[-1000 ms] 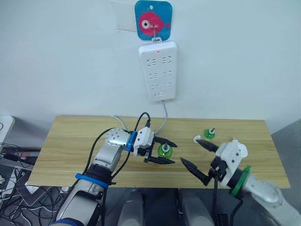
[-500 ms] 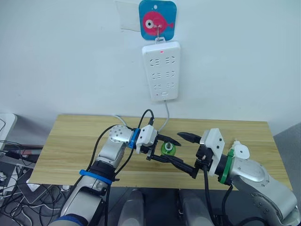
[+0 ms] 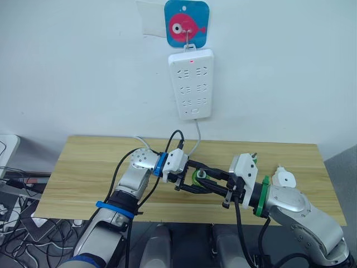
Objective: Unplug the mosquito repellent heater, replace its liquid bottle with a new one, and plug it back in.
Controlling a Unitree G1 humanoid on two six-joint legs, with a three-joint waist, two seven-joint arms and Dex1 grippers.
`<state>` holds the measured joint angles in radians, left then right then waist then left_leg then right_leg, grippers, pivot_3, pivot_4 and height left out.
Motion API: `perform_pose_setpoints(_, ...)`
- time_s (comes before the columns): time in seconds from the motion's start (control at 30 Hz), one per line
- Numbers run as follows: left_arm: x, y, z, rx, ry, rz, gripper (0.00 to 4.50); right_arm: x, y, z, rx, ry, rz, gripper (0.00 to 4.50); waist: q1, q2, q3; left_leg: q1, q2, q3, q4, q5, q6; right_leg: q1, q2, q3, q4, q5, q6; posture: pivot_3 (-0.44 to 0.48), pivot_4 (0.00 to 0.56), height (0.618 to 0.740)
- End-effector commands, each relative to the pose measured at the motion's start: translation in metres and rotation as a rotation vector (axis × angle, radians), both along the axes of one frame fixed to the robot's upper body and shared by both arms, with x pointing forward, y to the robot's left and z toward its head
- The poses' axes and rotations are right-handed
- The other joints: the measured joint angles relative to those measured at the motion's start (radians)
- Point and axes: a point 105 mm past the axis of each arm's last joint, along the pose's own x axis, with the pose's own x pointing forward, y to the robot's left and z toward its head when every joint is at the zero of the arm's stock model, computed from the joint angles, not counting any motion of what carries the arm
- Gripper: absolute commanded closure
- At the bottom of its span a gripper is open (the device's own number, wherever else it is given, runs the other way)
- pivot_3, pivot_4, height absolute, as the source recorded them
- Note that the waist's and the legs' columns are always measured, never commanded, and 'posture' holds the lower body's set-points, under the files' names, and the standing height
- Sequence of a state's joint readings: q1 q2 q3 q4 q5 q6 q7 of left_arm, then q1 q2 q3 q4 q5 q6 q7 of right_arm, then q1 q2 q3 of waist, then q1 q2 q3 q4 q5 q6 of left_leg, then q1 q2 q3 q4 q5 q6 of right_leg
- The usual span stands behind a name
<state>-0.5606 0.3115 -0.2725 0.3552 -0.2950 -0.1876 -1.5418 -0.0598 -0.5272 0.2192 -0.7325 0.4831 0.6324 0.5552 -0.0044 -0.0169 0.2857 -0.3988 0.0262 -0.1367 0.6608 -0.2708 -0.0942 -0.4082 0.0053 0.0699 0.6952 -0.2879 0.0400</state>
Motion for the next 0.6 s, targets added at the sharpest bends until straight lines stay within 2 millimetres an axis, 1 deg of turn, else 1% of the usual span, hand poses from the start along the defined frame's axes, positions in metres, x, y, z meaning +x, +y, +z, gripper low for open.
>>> perform_pose_setpoints(0.03, 0.000, -0.004, 0.010, -0.031, -0.034, -0.011, 2.21, -0.004, 0.004, 0.003, 0.014, -0.026, 0.022, 3.69, 0.000, 0.000, 0.000, 0.000, 0.000, 0.000, 0.000, 0.000, 0.000, 0.000, 0.000, 0.000, 0.000, 0.000, 0.000, 0.115, 0.247, 0.740)
perform_pose_setpoints(0.13, 0.000, -0.003, 0.009, -0.031, -0.031, -0.007, 2.21, -0.003, 0.002, 0.004, -0.002, -0.049, 0.019, 3.69, 0.001, 0.000, 0.000, 0.000, 0.000, 0.000, 0.000, 0.000, 0.000, 0.000, 0.000, 0.000, 0.000, 0.000, 0.000, 0.114, 0.243, 0.740)
perform_pose_setpoints(0.27, 0.000, -0.004, 0.011, -0.046, -0.011, 0.009, 2.21, 0.001, -0.004, 0.016, 0.053, -0.067, -0.018, 3.69, 0.001, 0.000, 0.000, 0.000, 0.000, 0.000, 0.000, 0.000, 0.000, 0.000, 0.000, 0.000, 0.000, 0.000, 0.000, 0.114, 0.243, 0.740)
perform_pose_setpoints(0.3, 0.002, -0.004, 0.013, -0.057, -0.002, 0.020, 1.86, 0.002, -0.005, 0.020, 0.073, -0.067, -0.033, 3.69, 0.001, 0.000, 0.000, 0.000, 0.000, 0.000, 0.000, 0.000, 0.000, 0.000, 0.000, 0.000, 0.000, 0.000, 0.000, 0.112, 0.254, 0.740)
perform_pose_setpoints(0.33, 0.003, -0.003, 0.015, -0.062, 0.021, 0.027, 1.49, 0.002, -0.007, 0.022, 0.086, -0.066, -0.043, 3.69, 0.000, 0.000, 0.000, 0.000, 0.000, 0.000, 0.000, 0.000, 0.000, 0.000, 0.000, 0.000, 0.000, 0.000, 0.000, 0.112, 0.254, 0.740)
perform_pose_setpoints(0.37, 0.003, -0.003, 0.016, -0.064, 0.035, 0.026, 1.28, 0.002, -0.007, 0.024, 0.092, -0.068, -0.052, 3.69, 0.000, 0.000, 0.000, 0.000, 0.000, 0.000, 0.000, 0.000, 0.000, 0.000, 0.000, 0.000, 0.000, 0.000, 0.000, 0.112, 0.254, 0.740)
perform_pose_setpoints(0.43, 0.004, -0.002, 0.018, -0.070, 0.035, 0.033, 0.66, 0.001, -0.011, 0.028, 0.107, -0.071, -0.079, 3.69, 0.000, 0.000, 0.000, 0.000, 0.000, 0.000, 0.000, 0.000, 0.000, 0.000, 0.000, 0.000, 0.000, 0.000, 0.000, 0.112, 0.254, 0.740)
perform_pose_setpoints(0.5, 0.005, 0.003, 0.022, -0.074, 0.028, 0.044, 0.04, 0.003, -0.016, 0.031, 0.116, -0.074, -0.122, 3.69, 0.000, 0.000, 0.000, 0.000, 0.000, 0.000, 0.000, 0.000, 0.000, 0.000, 0.000, 0.000, 0.000, 0.000, 0.000, 0.099, 0.259, 0.740)
perform_pose_setpoints(0.6, 0.007, 0.012, 0.029, -0.084, 0.036, 0.072, 0.04, 0.005, -0.024, 0.036, 0.156, -0.057, -0.193, 3.69, -0.001, 0.000, 0.000, 0.000, 0.000, 0.000, 0.000, 0.000, 0.000, 0.000, 0.000, 0.000, 0.000, 0.000, 0.000, 0.090, 0.260, 0.740)
